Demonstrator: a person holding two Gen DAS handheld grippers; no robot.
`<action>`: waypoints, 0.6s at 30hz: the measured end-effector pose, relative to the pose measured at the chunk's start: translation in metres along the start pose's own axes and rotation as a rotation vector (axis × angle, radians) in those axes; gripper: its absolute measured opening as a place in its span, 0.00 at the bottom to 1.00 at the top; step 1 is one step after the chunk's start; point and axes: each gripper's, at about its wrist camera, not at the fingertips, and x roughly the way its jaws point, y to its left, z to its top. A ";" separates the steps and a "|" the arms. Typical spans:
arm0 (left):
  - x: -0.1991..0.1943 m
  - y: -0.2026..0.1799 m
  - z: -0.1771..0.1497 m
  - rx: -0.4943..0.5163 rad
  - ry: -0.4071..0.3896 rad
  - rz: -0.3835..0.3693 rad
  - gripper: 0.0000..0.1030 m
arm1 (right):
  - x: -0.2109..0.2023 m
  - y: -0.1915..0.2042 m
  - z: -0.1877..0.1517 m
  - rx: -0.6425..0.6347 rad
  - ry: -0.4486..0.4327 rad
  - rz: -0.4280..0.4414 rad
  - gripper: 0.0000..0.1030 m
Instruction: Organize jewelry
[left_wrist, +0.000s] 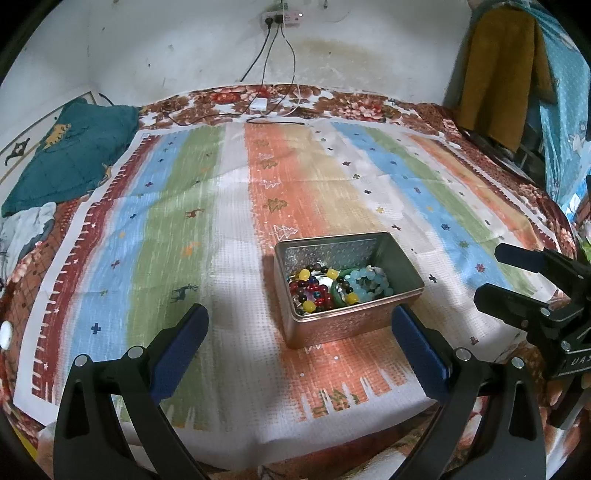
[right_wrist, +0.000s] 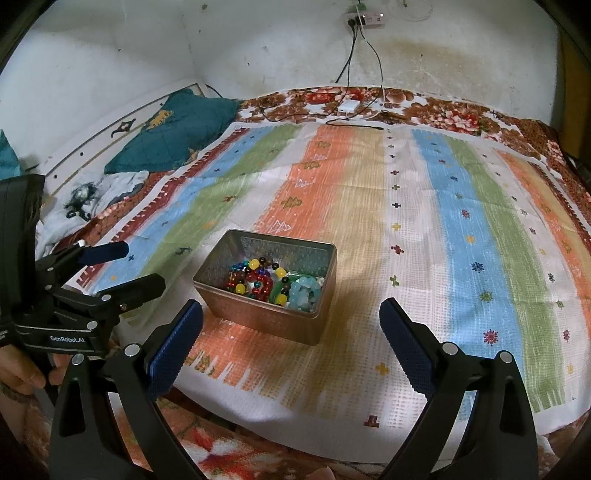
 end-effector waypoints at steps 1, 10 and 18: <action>0.000 -0.001 0.000 0.002 0.001 -0.005 0.94 | 0.000 0.000 0.000 0.001 0.000 -0.001 0.94; 0.001 -0.005 -0.002 0.008 0.001 -0.012 0.94 | 0.001 0.002 0.000 0.002 0.002 0.000 0.94; 0.001 -0.005 -0.001 0.007 0.001 -0.011 0.94 | 0.001 0.002 0.000 0.002 0.001 0.000 0.94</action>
